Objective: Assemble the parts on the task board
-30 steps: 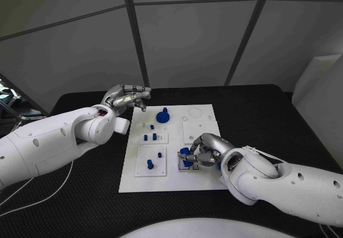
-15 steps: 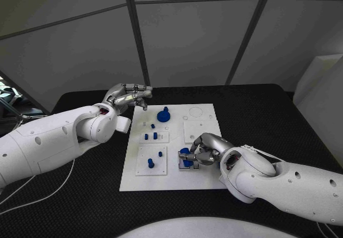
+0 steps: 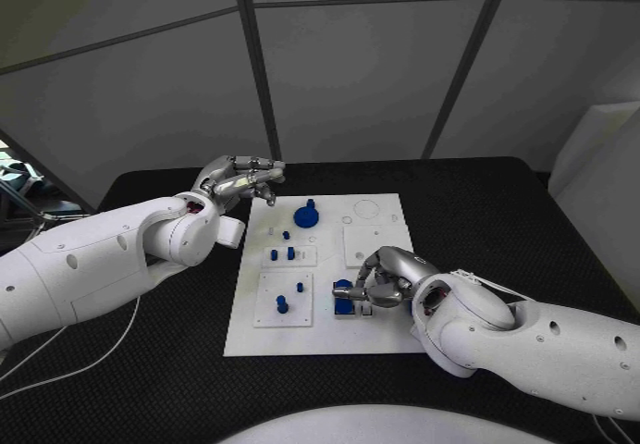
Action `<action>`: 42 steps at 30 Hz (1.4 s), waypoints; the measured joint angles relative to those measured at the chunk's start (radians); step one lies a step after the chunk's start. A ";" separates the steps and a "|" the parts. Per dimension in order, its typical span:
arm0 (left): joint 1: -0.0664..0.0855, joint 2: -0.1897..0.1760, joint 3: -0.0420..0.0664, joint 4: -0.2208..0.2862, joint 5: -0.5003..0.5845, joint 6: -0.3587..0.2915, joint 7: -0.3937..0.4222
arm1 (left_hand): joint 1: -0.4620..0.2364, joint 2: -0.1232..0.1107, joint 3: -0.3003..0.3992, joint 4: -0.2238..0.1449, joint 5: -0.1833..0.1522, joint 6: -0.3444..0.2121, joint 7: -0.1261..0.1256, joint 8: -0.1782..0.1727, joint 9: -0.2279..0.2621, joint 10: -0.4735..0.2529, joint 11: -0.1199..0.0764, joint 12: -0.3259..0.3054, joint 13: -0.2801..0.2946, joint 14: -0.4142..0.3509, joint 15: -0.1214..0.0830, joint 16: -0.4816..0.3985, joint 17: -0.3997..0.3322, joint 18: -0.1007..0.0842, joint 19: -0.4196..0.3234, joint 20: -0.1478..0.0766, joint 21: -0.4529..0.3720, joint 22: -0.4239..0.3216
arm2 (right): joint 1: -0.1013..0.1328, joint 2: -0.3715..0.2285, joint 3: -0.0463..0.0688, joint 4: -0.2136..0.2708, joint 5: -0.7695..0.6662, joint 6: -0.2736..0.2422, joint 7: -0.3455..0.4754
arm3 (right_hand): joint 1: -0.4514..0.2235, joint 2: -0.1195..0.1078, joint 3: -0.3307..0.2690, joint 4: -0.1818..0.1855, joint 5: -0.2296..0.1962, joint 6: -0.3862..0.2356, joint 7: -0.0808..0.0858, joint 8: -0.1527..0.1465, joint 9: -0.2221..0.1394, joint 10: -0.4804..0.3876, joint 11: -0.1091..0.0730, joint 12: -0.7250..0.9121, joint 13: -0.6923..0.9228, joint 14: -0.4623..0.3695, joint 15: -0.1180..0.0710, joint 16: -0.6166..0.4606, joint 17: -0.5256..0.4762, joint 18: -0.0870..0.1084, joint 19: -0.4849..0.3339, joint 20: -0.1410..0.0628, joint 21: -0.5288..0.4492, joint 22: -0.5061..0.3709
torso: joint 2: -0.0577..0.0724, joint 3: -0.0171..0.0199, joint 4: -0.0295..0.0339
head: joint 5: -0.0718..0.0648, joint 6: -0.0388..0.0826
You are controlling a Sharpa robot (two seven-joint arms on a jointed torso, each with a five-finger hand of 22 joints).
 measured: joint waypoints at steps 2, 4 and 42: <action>0.000 -0.001 0.000 0.000 0.000 0.000 0.000 | 0.000 0.000 0.000 0.000 0.000 0.000 0.000 0.000 0.000 0.000 0.000 0.000 0.000 0.000 0.000 0.000 0.000 0.000 0.000 0.000 0.000 0.000 | 0.000 -0.002 0.000 0.002 -0.004 0.001 0.002 | 0.018 0.017 0.011 -0.003 0.015 0.000 0.000 0.000 0.004 0.000 0.000 0.000 0.000 0.000 0.000 0.000 0.001 0.000 0.000 0.000 0.000 0.000 | 0.000 0.0000 0.0000 | 0.000 0.000; 0.000 -0.001 0.000 0.000 0.000 0.000 0.000 | 0.000 0.000 0.000 0.000 0.000 0.000 0.000 0.000 0.000 0.000 0.000 0.000 0.001 0.000 0.000 0.000 0.000 0.000 0.000 0.000 0.000 0.000 | 0.000 -0.005 0.000 0.006 -0.007 0.002 0.005 | 0.073 0.026 0.026 -0.005 0.032 0.000 0.000 0.000 0.011 0.000 0.000 0.000 0.000 0.000 0.000 0.000 0.001 0.000 0.000 0.000 0.000 0.001 | 0.000 0.0000 0.0000 | 0.001 0.000; 0.000 0.001 0.000 -0.001 0.000 0.002 -0.006 | 0.000 0.000 -0.003 -0.003 0.000 -0.009 -0.002 0.000 0.000 0.000 0.000 0.007 0.000 -0.007 0.000 0.000 -0.002 0.000 0.000 0.000 0.000 -0.001 | 0.000 0.023 0.000 -0.017 -0.053 0.024 0.052 | 0.300 0.103 0.035 -0.042 0.033 0.052 -0.038 0.034 0.059 0.004 -0.018 0.062 0.000 0.000 -0.015 0.004 0.000 0.000 0.025 -0.018 0.019 0.039 | 0.002 -0.0005 0.0011 | 0.003 -0.004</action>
